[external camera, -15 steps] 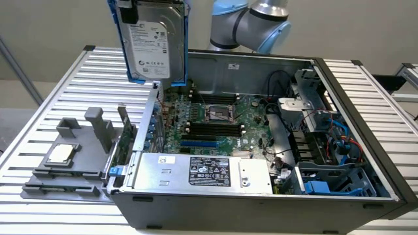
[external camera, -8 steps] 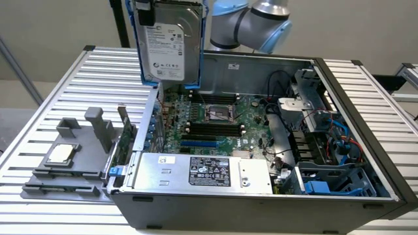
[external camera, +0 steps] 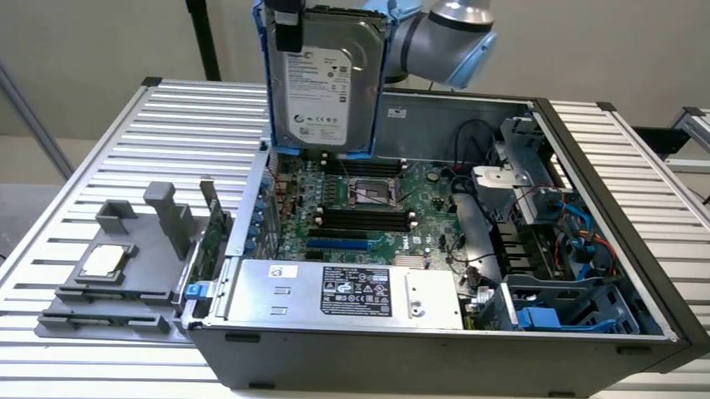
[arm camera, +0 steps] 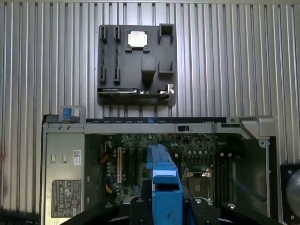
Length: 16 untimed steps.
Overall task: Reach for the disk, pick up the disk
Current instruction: 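Pick up the disk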
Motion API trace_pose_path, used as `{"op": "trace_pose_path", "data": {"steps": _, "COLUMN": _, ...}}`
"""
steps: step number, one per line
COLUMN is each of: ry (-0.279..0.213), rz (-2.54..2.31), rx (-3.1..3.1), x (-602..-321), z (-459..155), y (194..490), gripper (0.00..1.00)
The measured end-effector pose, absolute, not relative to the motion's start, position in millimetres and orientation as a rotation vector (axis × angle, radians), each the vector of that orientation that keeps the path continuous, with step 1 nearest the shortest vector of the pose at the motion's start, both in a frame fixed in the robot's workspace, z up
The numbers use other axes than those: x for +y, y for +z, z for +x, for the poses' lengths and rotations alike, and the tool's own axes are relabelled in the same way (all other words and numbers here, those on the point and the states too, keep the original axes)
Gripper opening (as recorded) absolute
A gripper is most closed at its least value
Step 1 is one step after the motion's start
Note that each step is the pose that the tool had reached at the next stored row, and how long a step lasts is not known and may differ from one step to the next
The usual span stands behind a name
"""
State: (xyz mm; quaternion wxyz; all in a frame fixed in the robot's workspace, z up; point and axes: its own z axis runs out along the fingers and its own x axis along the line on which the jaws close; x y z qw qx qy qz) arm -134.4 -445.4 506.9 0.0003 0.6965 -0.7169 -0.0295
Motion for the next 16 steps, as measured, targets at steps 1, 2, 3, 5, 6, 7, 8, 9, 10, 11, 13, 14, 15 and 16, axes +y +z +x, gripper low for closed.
{"op": "trace_pose_path", "data": {"steps": 1, "ry": -0.093, "rz": 2.188, "rx": -2.252, "x": -448, "z": -131, "y": 507, "gripper": 0.33}}
{"op": "trace_pose_path", "data": {"steps": 2, "ry": -0.093, "rz": 2.188, "rx": -2.252, "x": -451, "z": -128, "y": 507, "gripper": 0.33}}
{"op": "trace_pose_path", "data": {"steps": 3, "ry": -0.093, "rz": 2.188, "rx": -2.252, "x": -453, "z": -126, "y": 507, "gripper": 0.33}}
{"op": "trace_pose_path", "data": {"steps": 5, "ry": -0.093, "rz": 2.188, "rx": -2.252, "x": -458, "z": -120, "y": 507, "gripper": 0.33}}
{"op": "trace_pose_path", "data": {"steps": 6, "ry": -0.093, "rz": 2.188, "rx": -2.252, "x": -461, "z": -118, "y": 507, "gripper": 0.33}}
{"op": "trace_pose_path", "data": {"steps": 7, "ry": -0.093, "rz": 2.188, "rx": -2.252, "x": -463, "z": -115, "y": 507, "gripper": 0.33}}
{"op": "trace_pose_path", "data": {"steps": 8, "ry": -0.093, "rz": 2.188, "rx": -2.252, "x": -466, "z": -112, "y": 507, "gripper": 0.33}}
{"op": "trace_pose_path", "data": {"steps": 9, "ry": -0.093, "rz": 2.188, "rx": -2.252, "x": -468, "z": -109, "y": 507, "gripper": 0.33}}
{"op": "trace_pose_path", "data": {"steps": 10, "ry": -0.093, "rz": 2.188, "rx": -2.252, "x": -471, "z": -106, "y": 507, "gripper": 0.33}}
{"op": "trace_pose_path", "data": {"steps": 11, "ry": -0.093, "rz": 2.188, "rx": -2.252, "x": -473, "z": -103, "y": 507, "gripper": 0.33}}
{"op": "trace_pose_path", "data": {"steps": 13, "ry": -0.093, "rz": 2.188, "rx": -2.252, "x": -477, "z": -96, "y": 507, "gripper": 0.33}}
{"op": "trace_pose_path", "data": {"steps": 14, "ry": -0.093, "rz": 2.188, "rx": -2.252, "x": -478, "z": -93, "y": 507, "gripper": 0.33}}
{"op": "trace_pose_path", "data": {"steps": 15, "ry": -0.093, "rz": 2.188, "rx": -2.252, "x": -480, "z": -89, "y": 507, "gripper": 0.33}}
{"op": "trace_pose_path", "data": {"steps": 16, "ry": -0.094, "rz": 2.188, "rx": -2.252, "x": -481, "z": -86, "y": 507, "gripper": 0.33}}
